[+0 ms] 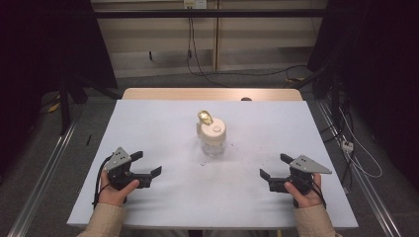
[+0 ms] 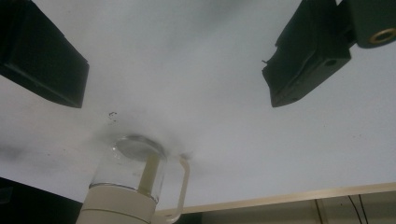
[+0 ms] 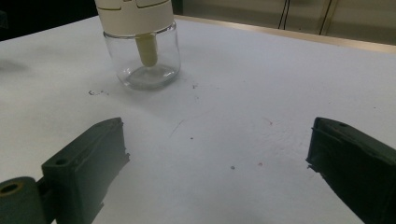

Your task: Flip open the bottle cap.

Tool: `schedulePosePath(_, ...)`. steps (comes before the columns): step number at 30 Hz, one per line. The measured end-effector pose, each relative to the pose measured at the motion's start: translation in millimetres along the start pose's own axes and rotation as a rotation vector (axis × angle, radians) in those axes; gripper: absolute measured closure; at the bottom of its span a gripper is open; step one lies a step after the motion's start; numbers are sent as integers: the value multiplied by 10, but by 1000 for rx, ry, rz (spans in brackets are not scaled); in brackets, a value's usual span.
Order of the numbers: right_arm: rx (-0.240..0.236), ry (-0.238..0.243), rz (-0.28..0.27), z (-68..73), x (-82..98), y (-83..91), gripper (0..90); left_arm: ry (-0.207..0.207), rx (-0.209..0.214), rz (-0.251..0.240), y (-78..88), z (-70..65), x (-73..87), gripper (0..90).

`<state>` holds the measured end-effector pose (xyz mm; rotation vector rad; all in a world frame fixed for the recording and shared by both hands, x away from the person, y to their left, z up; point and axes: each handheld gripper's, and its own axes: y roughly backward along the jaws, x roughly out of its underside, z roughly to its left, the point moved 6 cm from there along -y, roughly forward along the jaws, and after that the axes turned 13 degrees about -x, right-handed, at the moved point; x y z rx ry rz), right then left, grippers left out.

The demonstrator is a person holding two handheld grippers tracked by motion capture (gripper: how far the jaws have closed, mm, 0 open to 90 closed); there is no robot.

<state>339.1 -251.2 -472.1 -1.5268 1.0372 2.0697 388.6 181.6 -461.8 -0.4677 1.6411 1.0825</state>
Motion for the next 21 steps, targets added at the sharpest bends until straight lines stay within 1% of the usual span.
schedulePosePath(5,1,-6,-2,2,22,32,40,12,-5,-1,10,30,19,53)
schedulePosePath(13,6,-7,0,-8,59,65,42,8,-21,-7,45,89,24,56)
schedulePosePath(14,6,-7,2,-10,63,65,42,12,-21,-8,45,91,23,55)
schedulePosePath(21,2,-4,9,-12,68,46,43,4,-25,-2,32,92,28,55)
